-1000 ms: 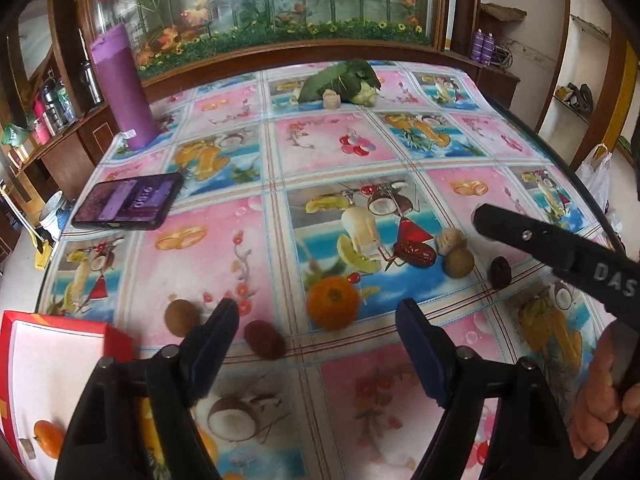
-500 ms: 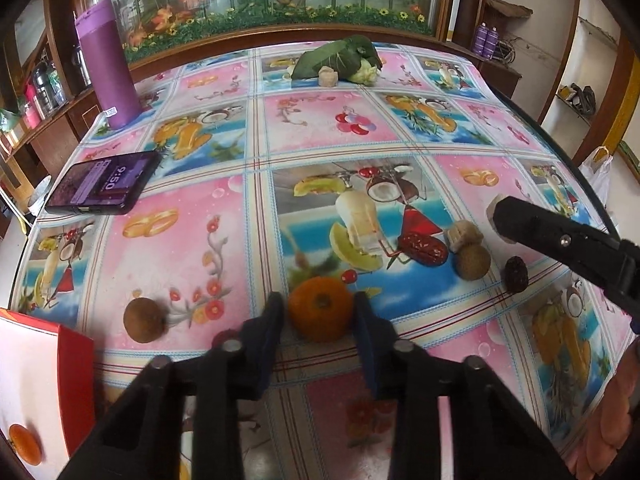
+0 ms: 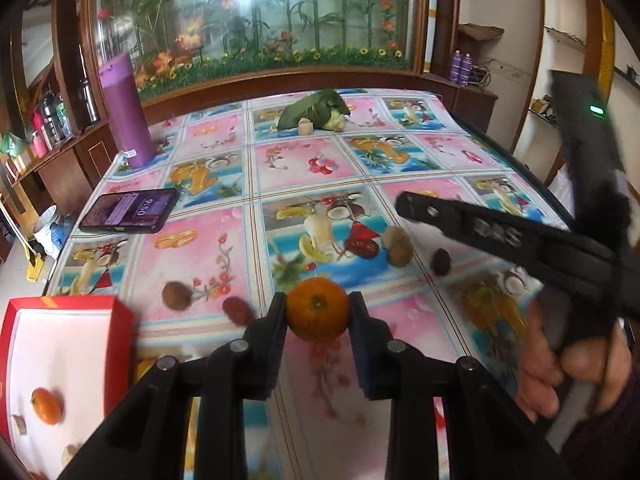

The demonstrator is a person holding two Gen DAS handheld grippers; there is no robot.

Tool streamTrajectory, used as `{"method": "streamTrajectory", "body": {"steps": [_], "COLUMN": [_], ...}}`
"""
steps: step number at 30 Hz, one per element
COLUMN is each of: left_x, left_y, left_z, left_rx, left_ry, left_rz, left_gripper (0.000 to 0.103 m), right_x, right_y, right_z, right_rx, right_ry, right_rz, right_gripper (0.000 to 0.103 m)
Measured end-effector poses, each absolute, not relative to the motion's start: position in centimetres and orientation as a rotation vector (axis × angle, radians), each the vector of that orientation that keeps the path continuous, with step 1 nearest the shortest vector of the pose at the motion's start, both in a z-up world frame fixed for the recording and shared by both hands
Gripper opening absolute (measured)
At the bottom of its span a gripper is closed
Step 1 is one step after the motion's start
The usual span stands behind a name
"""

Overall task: Organize fruits
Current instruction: 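Carry both items into the white tray and open both tools to release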

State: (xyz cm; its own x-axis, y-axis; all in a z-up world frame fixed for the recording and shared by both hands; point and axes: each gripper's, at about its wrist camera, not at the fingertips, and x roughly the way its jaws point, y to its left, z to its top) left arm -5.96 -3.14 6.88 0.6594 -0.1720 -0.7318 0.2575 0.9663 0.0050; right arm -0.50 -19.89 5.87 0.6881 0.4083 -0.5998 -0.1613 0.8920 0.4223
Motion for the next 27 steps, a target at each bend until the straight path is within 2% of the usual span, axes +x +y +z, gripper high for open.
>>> {"method": "streamTrajectory", "body": {"steps": [9, 21, 27], "left_x": [-12.9, -18.7, -20.0], "left_y": [4.5, 19.5, 20.7], "left_z": [9.2, 9.4, 7.4], "left_rx": [0.031, -0.058, -0.057], "left_ry": [0.747, 0.683, 0.734], "left_rz": [-0.161, 0.181, 0.167], "left_gripper": [0.032, 0.032, 0.032], "right_x": [-3.2, -11.1, -13.6], "right_y": [-15.0, 2.8, 7.7], "right_z": [6.2, 8.1, 7.5], "right_rx": [0.307, 0.153, 0.034], "right_ry": [0.736, 0.769, 0.808], "right_rz": [0.423, 0.822, 0.882], "right_gripper": [0.023, 0.023, 0.023]}}
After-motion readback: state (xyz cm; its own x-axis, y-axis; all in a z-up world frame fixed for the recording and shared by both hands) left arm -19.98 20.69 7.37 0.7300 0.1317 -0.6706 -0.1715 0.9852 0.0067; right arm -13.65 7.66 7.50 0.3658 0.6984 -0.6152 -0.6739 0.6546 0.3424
